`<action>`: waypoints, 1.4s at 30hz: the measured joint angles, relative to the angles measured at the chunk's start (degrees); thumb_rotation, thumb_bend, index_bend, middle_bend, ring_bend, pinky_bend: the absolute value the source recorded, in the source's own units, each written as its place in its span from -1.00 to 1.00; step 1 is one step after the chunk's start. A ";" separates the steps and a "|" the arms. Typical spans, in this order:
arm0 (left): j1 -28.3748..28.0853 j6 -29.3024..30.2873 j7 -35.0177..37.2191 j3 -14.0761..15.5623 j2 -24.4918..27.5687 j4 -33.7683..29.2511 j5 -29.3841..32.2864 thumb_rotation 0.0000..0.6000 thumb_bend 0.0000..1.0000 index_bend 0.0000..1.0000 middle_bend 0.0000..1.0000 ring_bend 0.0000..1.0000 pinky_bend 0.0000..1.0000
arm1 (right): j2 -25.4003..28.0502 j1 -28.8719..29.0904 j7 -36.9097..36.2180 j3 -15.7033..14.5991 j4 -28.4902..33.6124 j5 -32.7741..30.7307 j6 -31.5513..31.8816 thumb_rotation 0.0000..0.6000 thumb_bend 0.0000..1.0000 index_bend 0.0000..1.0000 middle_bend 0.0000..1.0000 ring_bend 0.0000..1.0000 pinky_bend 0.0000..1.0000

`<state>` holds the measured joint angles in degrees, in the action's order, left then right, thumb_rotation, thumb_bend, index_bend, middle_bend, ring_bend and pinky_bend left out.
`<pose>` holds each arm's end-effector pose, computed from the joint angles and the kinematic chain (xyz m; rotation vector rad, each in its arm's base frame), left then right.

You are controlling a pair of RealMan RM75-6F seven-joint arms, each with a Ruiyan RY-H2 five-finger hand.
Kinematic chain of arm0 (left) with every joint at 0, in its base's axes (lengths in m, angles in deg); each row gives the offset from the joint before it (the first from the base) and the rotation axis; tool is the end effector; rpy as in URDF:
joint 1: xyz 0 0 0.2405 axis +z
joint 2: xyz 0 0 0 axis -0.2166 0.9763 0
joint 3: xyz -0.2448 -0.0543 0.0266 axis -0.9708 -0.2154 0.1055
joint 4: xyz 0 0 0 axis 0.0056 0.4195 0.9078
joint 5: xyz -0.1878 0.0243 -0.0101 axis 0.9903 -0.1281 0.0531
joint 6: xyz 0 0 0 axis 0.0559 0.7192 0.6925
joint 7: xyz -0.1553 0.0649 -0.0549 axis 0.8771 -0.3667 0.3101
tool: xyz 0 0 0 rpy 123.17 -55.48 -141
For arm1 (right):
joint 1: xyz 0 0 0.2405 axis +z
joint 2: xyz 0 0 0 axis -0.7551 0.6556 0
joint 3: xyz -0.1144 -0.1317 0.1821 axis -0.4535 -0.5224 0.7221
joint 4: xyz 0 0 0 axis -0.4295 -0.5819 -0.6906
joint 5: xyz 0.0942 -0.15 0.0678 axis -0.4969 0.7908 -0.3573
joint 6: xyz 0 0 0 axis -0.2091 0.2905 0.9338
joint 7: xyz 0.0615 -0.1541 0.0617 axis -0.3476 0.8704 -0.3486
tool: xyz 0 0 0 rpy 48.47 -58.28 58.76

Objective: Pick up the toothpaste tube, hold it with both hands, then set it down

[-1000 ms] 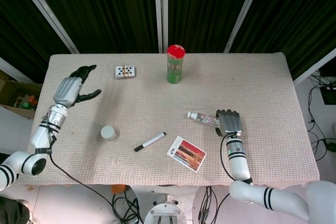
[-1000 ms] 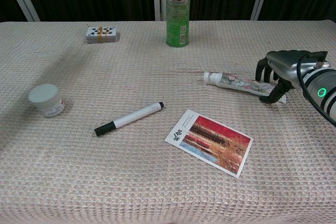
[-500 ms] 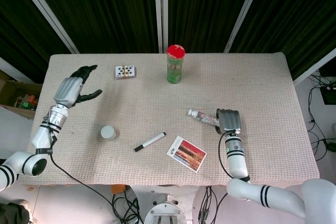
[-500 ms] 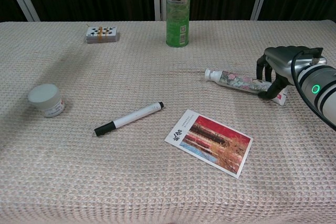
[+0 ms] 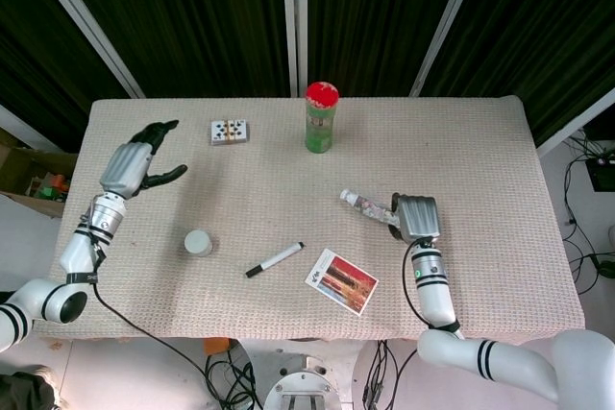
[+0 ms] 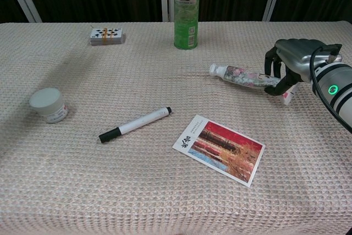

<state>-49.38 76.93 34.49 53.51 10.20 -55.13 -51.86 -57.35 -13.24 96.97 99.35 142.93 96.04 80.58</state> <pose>-0.2109 0.4023 0.1142 -1.5585 -1.1435 -1.1524 -0.1825 -0.3516 -0.0230 1.5302 -0.9487 0.7532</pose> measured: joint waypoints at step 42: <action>-11.22 -14.06 9.81 -6.93 -13.97 -6.40 10.22 -1.00 -1.00 -0.88 -0.77 -0.89 -0.70 | -14.35 0.25 -47.36 -0.32 -22.78 33.43 10.98 1.00 -0.05 1.00 0.80 0.56 0.81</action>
<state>-60.60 62.87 44.30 46.58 -3.77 -61.54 -41.64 -71.70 -12.99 49.61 99.03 120.15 129.47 91.56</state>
